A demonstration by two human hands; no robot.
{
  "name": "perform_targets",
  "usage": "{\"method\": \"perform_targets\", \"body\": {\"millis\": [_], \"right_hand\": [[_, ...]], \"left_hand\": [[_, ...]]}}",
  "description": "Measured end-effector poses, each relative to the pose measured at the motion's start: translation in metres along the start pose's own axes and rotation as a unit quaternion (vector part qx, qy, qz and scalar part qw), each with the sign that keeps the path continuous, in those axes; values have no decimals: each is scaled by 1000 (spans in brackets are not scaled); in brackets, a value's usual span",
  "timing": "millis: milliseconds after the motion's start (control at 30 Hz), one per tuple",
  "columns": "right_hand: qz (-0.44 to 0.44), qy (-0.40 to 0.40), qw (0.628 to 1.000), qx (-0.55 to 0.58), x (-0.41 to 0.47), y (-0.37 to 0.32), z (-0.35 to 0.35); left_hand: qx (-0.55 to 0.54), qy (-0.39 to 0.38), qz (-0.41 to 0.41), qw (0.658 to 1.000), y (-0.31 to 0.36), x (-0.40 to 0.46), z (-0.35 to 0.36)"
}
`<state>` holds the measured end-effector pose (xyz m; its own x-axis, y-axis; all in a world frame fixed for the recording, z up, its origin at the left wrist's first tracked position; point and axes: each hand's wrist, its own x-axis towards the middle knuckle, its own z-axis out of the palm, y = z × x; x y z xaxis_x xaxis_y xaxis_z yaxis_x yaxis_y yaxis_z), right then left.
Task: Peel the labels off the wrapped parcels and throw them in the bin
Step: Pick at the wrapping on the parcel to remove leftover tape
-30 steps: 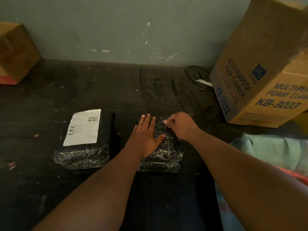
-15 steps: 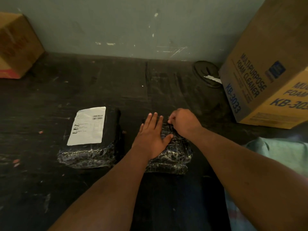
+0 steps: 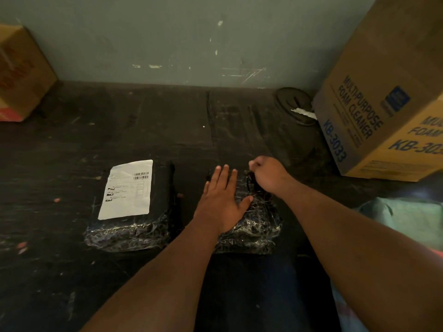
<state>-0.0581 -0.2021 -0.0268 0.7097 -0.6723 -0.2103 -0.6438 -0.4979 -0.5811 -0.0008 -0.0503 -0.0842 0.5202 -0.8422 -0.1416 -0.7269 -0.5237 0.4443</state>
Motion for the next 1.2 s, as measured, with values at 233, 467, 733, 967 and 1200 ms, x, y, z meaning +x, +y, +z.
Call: {"method": "perform_targets", "body": {"millis": [233,467,733,967,1200], "right_hand": [[-22,-28,999,-13,-38,4,-28],[10,-86,979,-183,-124,33,-148],[106,-56,957,-264,-213,108,-256],[75,-16,973,-216,-267,142,-291],[106,-46,911,-395,-310,139,-325]], "left_hand": [[8,-25,-11,1000,2,0,-6],[146,-82,-43,985,36,3,-33],[37,-10,208,977,226,-59,12],[57,-95,172,979,282,-99,60],[77,-47,132,987,287,-114,59]]}}
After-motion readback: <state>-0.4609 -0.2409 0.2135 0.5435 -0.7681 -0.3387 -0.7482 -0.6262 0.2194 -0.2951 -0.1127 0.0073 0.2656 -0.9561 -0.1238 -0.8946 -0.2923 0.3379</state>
